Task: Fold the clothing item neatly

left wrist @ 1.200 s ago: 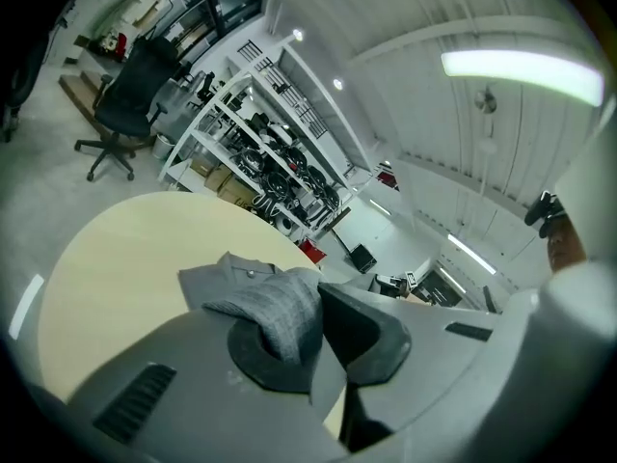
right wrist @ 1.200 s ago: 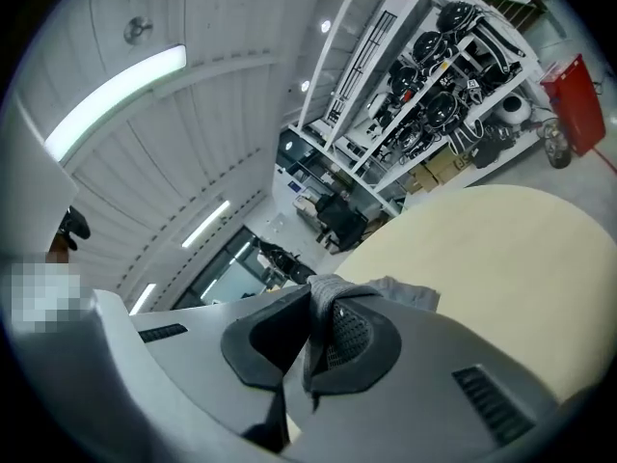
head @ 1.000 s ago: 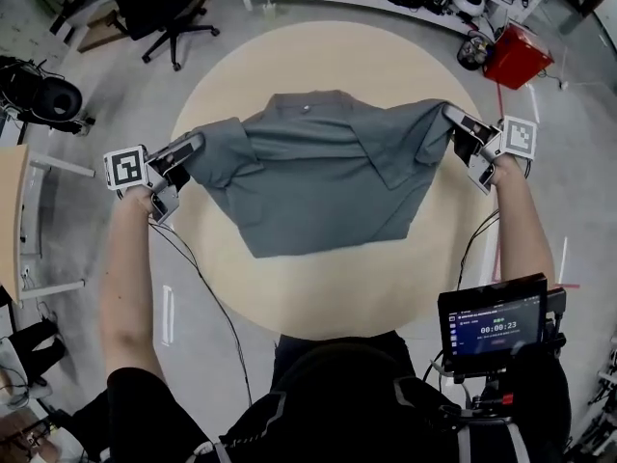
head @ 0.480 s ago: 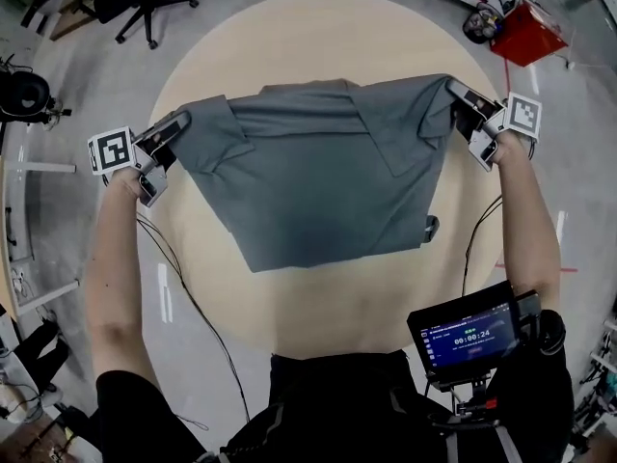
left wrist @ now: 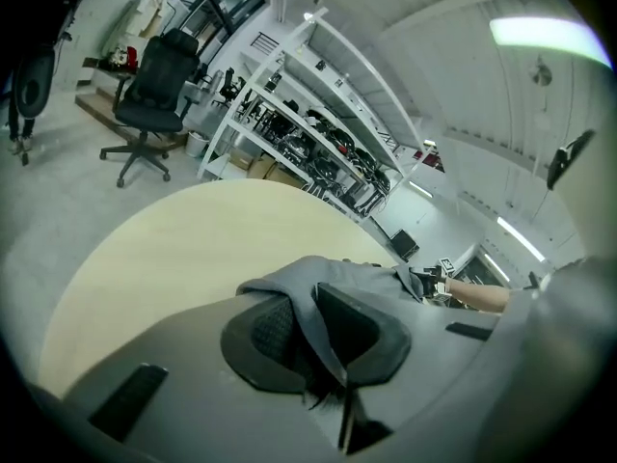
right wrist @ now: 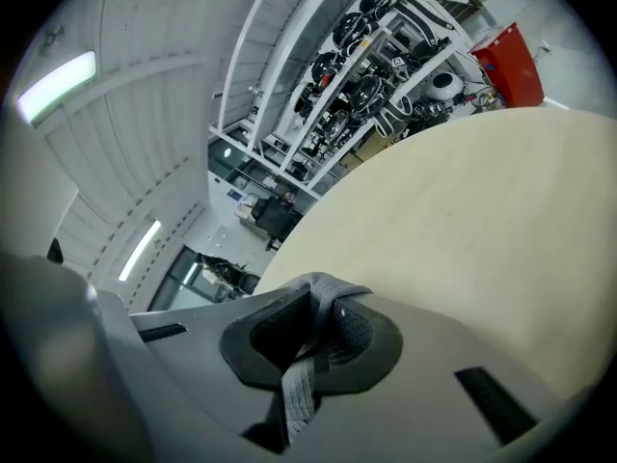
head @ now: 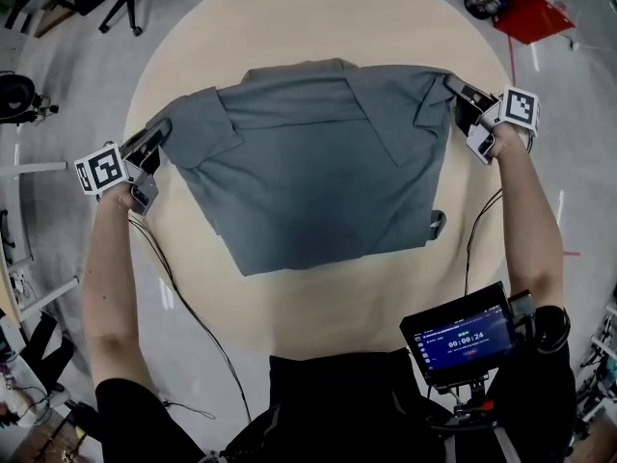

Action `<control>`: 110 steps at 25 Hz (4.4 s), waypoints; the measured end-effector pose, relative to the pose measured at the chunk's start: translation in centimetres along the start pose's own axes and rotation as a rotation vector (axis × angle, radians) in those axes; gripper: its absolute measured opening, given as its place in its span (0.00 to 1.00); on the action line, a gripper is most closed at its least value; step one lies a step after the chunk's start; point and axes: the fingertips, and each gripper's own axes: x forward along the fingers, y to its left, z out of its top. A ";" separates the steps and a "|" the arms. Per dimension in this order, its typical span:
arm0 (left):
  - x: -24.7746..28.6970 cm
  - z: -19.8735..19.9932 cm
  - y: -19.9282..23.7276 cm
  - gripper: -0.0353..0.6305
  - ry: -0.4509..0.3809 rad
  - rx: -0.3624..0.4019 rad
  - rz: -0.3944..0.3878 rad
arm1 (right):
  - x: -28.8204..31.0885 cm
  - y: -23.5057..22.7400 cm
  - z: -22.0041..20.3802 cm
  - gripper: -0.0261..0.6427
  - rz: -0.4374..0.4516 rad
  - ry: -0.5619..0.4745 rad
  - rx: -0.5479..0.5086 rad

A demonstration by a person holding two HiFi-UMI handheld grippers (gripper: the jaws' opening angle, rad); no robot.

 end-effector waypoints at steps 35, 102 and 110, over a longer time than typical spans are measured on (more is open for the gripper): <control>-17.0 -2.5 -32.5 0.07 -0.637 0.324 0.084 | -20.3 29.9 -6.6 0.16 0.252 -0.261 -0.610; -44.2 -55.2 -75.1 0.05 -0.573 0.623 0.053 | -65.9 41.9 -62.5 0.05 0.225 -0.361 -0.936; -51.8 -61.4 -74.1 0.05 -0.559 0.599 -0.062 | -69.0 45.5 -71.4 0.06 0.128 -0.384 -0.951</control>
